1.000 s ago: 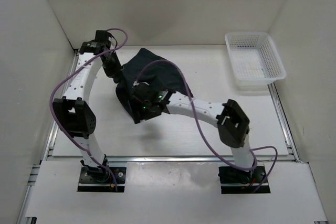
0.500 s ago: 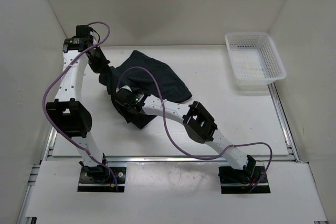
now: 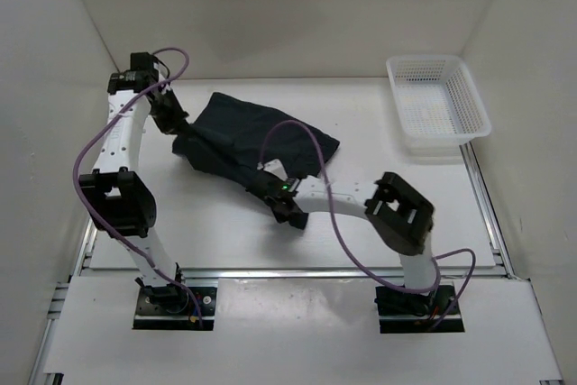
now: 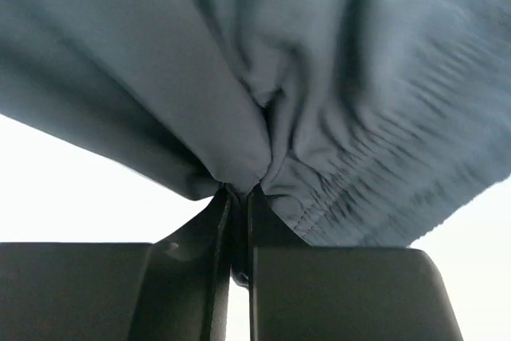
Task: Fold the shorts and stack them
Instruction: Flatten the shorts out
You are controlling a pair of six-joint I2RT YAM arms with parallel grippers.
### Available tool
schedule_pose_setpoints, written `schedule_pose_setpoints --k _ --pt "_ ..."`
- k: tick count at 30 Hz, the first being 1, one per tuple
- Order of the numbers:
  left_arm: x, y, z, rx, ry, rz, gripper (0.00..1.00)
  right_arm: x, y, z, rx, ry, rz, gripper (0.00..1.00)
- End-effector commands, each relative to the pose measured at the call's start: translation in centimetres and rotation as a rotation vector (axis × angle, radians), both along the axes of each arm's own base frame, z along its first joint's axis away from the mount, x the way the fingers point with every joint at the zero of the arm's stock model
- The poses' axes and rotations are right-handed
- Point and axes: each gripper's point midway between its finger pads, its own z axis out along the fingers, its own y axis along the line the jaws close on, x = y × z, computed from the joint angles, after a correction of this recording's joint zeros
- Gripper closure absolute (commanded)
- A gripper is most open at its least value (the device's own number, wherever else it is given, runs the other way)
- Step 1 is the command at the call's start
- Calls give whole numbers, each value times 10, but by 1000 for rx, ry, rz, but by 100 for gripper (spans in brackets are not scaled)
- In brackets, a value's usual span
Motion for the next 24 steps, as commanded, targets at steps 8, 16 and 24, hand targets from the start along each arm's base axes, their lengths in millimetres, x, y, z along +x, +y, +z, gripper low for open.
schedule_pose_setpoints --k 8,16,24 --pt "-76 -54 -50 7 10 -93 90 -36 -146 17 -200 -76 -258 100" --pt "-173 -61 -100 -43 141 -64 90 -68 -167 15 -163 11 -331 68" --pt "-198 -62 -86 -48 131 -30 90 -92 -180 65 154 30 -474 6"
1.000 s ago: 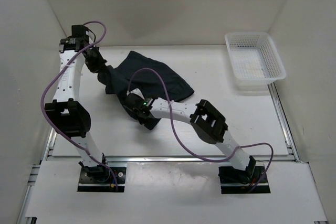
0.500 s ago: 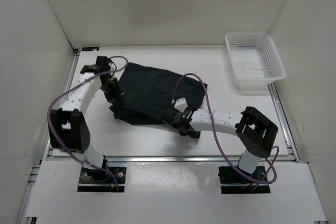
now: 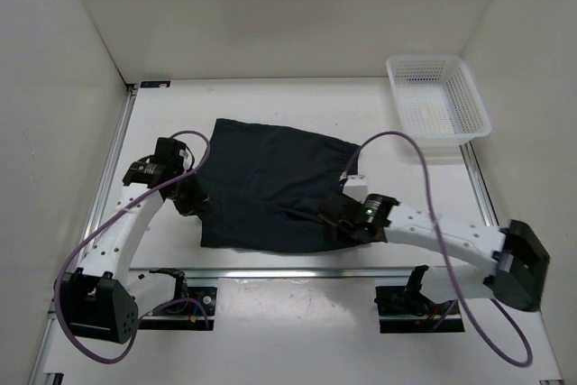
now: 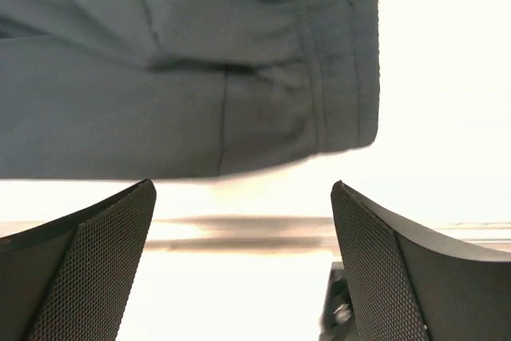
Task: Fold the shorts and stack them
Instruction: Flatten the shorts out
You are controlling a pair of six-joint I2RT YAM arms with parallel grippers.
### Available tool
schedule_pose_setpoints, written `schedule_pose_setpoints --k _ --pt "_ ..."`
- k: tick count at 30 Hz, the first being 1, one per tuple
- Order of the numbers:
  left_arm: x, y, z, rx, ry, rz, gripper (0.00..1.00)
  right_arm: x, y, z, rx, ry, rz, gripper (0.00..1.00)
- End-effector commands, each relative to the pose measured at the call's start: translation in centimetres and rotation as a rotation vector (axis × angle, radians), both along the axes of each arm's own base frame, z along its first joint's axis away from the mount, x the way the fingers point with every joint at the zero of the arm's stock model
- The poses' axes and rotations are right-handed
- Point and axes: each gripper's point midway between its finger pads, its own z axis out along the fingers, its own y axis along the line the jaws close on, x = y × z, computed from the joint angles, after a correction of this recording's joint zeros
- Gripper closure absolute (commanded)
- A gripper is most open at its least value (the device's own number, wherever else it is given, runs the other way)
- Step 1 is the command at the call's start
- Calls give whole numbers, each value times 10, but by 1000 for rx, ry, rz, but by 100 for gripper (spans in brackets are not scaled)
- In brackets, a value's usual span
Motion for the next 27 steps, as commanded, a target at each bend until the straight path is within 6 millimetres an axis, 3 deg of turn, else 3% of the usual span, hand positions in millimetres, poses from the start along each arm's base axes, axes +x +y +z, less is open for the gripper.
schedule_pose_setpoints --k 1,3,6,7,11,13,14,15,19,23,27 --pt "-6 3 -1 16 7 31 90 -17 -8 21 160 13 -102 6" --pt "-6 3 -1 16 7 31 90 -21 -4 35 291 7 -159 6" --pt "-10 4 -7 15 29 42 88 -33 -5 37 401 38 -221 2" --pt "-13 2 -10 7 41 38 83 -36 -12 30 409 56 -263 1" --pt "-28 -7 -31 -48 102 78 48 -48 -22 23 567 108 -396 1" --pt "-38 -12 -49 -83 151 110 39 -49 -27 18 613 111 -444 1" --pt "-30 -13 -51 -90 117 108 31 -54 -31 8 610 126 -457 1" --pt "-30 -14 -60 -88 150 124 20 -53 -30 10 647 116 -461 1" --pt "-15 -10 -73 -46 173 137 6 -53 -26 6 628 132 -462 1" --pt "-2 -11 -87 -18 198 126 7 -44 -17 1 551 140 -438 1" --pt "9 -5 -100 38 237 128 24 -29 -8 7 522 112 -427 1"
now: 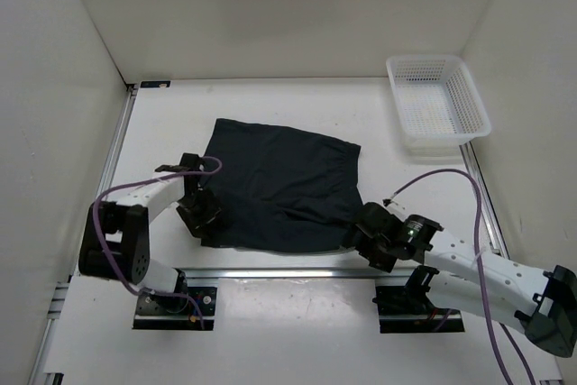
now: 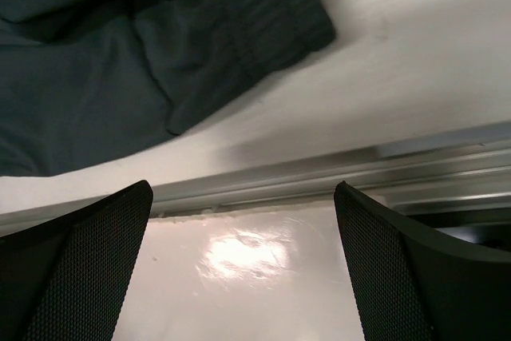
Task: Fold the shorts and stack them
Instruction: Flatten the shorts out
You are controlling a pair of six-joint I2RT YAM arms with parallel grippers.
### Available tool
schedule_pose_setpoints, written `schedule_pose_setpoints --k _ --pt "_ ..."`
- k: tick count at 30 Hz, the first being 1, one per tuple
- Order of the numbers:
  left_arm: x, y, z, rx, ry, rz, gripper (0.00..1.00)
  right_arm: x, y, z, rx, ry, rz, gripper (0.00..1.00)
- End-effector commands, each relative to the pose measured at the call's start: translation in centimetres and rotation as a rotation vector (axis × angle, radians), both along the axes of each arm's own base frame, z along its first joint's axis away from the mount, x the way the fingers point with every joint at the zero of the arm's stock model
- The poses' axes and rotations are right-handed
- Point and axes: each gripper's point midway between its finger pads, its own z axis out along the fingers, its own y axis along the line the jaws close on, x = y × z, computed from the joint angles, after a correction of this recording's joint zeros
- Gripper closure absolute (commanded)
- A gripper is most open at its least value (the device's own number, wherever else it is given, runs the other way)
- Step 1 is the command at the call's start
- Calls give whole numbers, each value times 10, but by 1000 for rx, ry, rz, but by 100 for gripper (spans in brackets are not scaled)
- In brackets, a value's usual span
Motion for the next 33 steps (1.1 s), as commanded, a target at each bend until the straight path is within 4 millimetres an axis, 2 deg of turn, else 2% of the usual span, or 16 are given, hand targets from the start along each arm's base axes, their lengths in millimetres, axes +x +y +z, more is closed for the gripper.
schedule_pose_setpoints --k 1,3,4,5,6,7,11,16,17,19,20,23,24,27,31,33 --pt "28 4 1 43 -70 -7 32 22 21 22 53 -76 8 1" --pt "37 4 4 50 -88 -5 41 25 23 22 55 -84 -4 1" --pt "37 4 4 51 -90 -16 50 25 23 22 59 -82 -13 1" --pt "41 3 7 49 -102 -15 70 26 21 19 65 -75 -42 1" --pt "44 1 10 38 -111 -25 82 28 19 20 70 -72 -71 1" --pt "44 2 10 39 -113 -36 90 28 14 14 70 -65 -99 1" --pt "46 -2 28 12 -144 -59 90 40 10 17 147 -69 -243 1" --pt "56 2 72 32 -252 -70 90 42 13 16 223 -46 -362 3" --pt "57 2 77 31 -265 -69 90 40 9 10 222 -33 -386 4" --pt "57 2 87 28 -285 -68 90 41 13 10 286 -22 -450 4" --pt "57 2 89 29 -282 -69 90 38 9 0 283 -9 -471 4" --pt "56 0 95 18 -293 -79 90 35 11 -8 346 21 -536 5" --pt "56 0 95 18 -293 -79 90 34 7 -17 342 18 -548 8" --pt "56 0 95 18 -293 -79 90 44 15 -13 403 -18 -553 11" --pt "56 0 95 18 -293 -79 90 45 17 -28 339 0 -535 16" --pt "59 0 97 17 -302 -79 90 53 21 -29 340 -29 -531 21"
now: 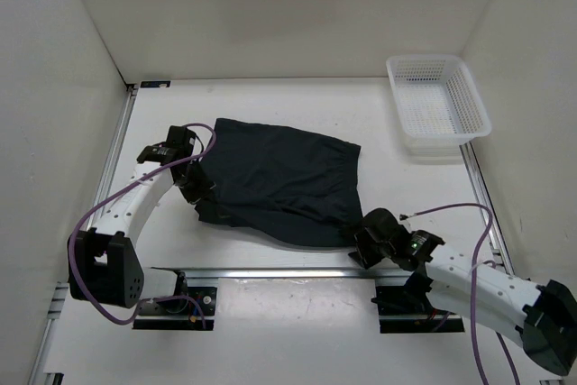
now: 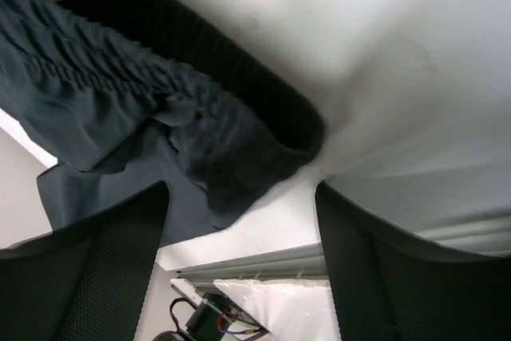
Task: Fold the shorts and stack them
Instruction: Flatten the shorts out
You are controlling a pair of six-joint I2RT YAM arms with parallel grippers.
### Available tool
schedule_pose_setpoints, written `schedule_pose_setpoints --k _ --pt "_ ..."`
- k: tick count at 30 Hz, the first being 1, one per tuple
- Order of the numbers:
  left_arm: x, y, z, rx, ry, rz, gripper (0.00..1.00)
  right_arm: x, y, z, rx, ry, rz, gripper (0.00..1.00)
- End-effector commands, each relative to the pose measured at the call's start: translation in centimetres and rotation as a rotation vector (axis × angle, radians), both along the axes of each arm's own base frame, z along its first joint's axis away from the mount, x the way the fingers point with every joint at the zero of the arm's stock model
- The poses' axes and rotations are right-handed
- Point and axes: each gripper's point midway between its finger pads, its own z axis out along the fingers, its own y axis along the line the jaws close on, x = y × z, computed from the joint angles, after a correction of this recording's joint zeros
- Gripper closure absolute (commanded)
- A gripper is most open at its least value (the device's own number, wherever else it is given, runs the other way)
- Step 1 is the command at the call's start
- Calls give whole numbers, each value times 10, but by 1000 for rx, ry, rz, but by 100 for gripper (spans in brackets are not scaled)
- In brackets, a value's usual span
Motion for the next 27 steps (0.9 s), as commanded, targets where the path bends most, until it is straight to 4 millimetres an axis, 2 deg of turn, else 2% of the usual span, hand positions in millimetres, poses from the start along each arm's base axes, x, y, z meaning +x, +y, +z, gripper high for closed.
schedule_pose_setpoints --k 1,2,4,5,6,7,8,10,11,12,13,14,15,16,17,18,19,20,21,23,24,26,27 --pt "5 0 12 5 -44 -13 90 13 -1 -10 -47 -23 -26 29" --pt "5 0 12 5 -44 -13 90 13 -3 -14 -69 -21 -23 37" --pt "5 0 12 5 -44 -13 90 22 -8 -12 -105 -64 -24 59" --pt "5 0 14 3 -53 -13 90 29 -6 -1 -116 -101 -19 79" --pt "5 0 17 3 -55 -13 90 33 -14 1 -173 -118 -2 88" --pt "8 2 24 14 -66 -8 90 40 -18 11 -199 -149 -6 94" --pt "10 3 30 26 -77 -13 90 55 -14 39 -195 -215 -7 99" --pt "17 13 45 48 -106 5 90 68 -27 64 -313 -292 40 100" --pt "25 16 67 57 -149 1 90 85 -24 101 -316 -360 30 100" --pt "30 18 78 56 -167 13 90 91 -25 113 -392 -396 98 100" --pt "43 20 111 52 -252 11 90 99 -32 129 -452 -419 101 100" --pt "44 26 124 65 -260 22 90 106 -31 147 -483 -456 128 100" --pt "48 28 139 71 -290 27 90 120 -24 186 -521 -535 178 100" --pt "51 30 158 68 -331 39 90 123 -25 202 -557 -555 203 100" --pt "58 29 196 57 -432 44 90 131 -19 238 -553 -625 214 100" --pt "58 32 212 55 -468 54 90 135 -19 254 -578 -661 230 100" --pt "58 32 228 55 -510 49 90 136 -21 270 -620 -705 275 100" --pt "60 32 258 46 -597 53 90 137 -22 284 -634 -739 289 100" --pt "57 35 268 54 -621 61 90 136 -24 310 -632 -789 286 100" --pt "45 40 304 49 -724 92 90 133 -29 331 -682 -833 327 100" --pt "41 43 315 58 -759 104 90 129 -34 357 -674 -884 312 100" --pt "25 48 338 63 -838 133 90 122 -39 376 -705 -932 360 100" --pt "17 53 353 66 -889 161 90 114 -43 398 -685 -983 357 100"
